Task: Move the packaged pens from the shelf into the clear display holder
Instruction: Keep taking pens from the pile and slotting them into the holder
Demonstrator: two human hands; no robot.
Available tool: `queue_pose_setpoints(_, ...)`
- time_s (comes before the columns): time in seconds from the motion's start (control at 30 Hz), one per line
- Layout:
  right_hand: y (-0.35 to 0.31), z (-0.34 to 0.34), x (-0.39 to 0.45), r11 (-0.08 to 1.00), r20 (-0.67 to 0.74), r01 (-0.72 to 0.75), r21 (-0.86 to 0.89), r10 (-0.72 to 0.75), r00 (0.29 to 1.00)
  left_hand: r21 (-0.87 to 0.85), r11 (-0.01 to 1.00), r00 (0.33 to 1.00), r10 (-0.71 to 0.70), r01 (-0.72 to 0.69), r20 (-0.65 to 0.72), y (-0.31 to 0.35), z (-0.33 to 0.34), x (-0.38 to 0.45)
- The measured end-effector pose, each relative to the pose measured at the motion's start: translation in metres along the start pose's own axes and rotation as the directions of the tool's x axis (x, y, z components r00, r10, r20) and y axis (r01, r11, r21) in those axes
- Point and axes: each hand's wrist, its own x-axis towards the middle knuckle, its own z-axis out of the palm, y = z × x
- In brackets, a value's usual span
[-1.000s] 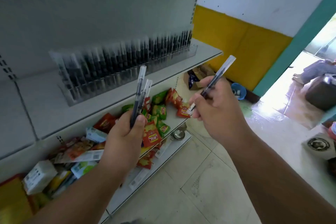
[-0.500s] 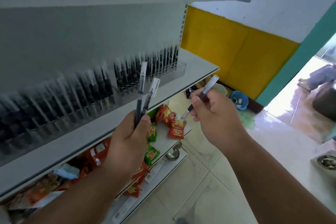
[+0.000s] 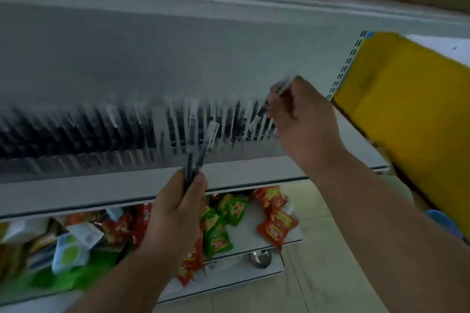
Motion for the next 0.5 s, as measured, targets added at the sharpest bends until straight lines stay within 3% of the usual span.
queue_pose_setpoints(0.2, 0.019, 0.027, 0.017, 0.994, 0.228, 0.008, -0.112, 0.018, 0.973, 0.009, 1.000, 0.992, -0.016, 0.017, -0.128, -0.007, 0.010, -0.007)
queue_pose_setpoints(0.33, 0.022, 0.032, 0.024, 0.992, 0.204, 0.033, -0.122, -0.008, 0.979, 0.060, 0.998, 0.989, -0.007, 0.016, -0.150, -0.009, 0.009, -0.009)
queue_pose_setpoints(0.5, 0.025, 0.035, 0.025, 0.995, 0.152, -0.037, -0.093, 0.051, 0.987, 0.087, 0.996, 0.992, -0.004, 0.015, -0.124, -0.009, 0.005, -0.007)
